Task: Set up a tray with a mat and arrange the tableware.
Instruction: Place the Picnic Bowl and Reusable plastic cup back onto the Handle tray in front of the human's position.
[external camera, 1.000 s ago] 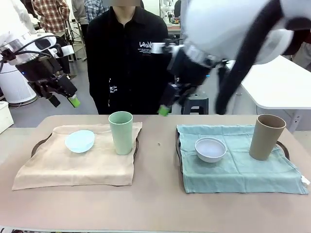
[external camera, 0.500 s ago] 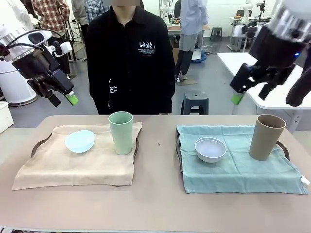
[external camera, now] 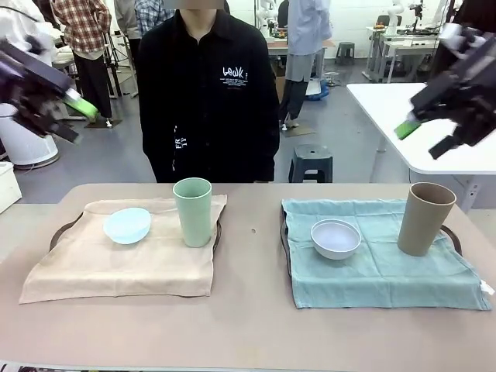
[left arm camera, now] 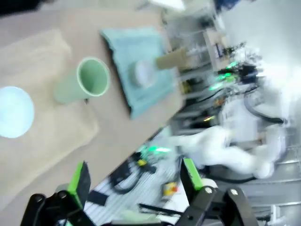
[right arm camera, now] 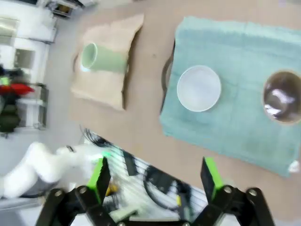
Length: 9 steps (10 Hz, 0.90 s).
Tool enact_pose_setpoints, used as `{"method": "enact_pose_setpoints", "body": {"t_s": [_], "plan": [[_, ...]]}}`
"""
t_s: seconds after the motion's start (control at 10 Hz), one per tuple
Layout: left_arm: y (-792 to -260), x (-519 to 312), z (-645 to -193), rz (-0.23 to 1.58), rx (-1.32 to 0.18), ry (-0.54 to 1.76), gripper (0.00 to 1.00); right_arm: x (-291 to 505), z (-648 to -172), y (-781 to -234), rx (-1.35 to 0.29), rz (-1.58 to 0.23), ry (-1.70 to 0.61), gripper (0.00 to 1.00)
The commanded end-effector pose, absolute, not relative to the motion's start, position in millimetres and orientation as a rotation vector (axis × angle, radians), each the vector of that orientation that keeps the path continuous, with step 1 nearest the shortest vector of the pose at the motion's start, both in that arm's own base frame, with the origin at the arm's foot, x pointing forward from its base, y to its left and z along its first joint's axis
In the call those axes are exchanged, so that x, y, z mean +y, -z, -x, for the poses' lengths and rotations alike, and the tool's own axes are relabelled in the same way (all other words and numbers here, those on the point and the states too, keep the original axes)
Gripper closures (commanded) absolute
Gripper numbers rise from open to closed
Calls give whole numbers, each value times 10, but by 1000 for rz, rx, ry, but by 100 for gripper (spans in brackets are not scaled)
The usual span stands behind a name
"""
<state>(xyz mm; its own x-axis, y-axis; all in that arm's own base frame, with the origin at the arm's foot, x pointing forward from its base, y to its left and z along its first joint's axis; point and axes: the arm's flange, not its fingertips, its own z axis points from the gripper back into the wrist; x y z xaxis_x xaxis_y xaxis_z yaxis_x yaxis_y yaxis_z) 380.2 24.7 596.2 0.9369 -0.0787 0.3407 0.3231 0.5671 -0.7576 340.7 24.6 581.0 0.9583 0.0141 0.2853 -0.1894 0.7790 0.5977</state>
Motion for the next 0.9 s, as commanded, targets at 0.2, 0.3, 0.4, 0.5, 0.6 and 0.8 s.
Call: {"method": "enact_pose_setpoints", "body": {"t_s": [0.2, 0.3, 0.4, 0.5, 0.6, 0.8], "plan": [[-5278, 754, -3781, 1386, -148, 16, 0, -255, -2807, -5102, -320, -1265, 277, 0], [-5026, 664, -3895, 1384, -55, 1, 0, -153, -2789, -4998, -444, -1367, 239, 0], [-4903, 516, -4024, 1336, 37, 29, 0, -2, -2858, -5003, -469, -1405, 130, 0], [-5203, 857, -3691, 1387, -133, 4, 0, -464, -2976, -5282, -313, -1222, 273, 0], [-5203, 857, -3691, 1387, -133, 4, 0, -464, -2976, -5282, -313, -1222, 273, 0], [-5203, 857, -3691, 1387, -133, 4, 0, -464, -2976, -5282, -313, -1222, 273, 0]]}}
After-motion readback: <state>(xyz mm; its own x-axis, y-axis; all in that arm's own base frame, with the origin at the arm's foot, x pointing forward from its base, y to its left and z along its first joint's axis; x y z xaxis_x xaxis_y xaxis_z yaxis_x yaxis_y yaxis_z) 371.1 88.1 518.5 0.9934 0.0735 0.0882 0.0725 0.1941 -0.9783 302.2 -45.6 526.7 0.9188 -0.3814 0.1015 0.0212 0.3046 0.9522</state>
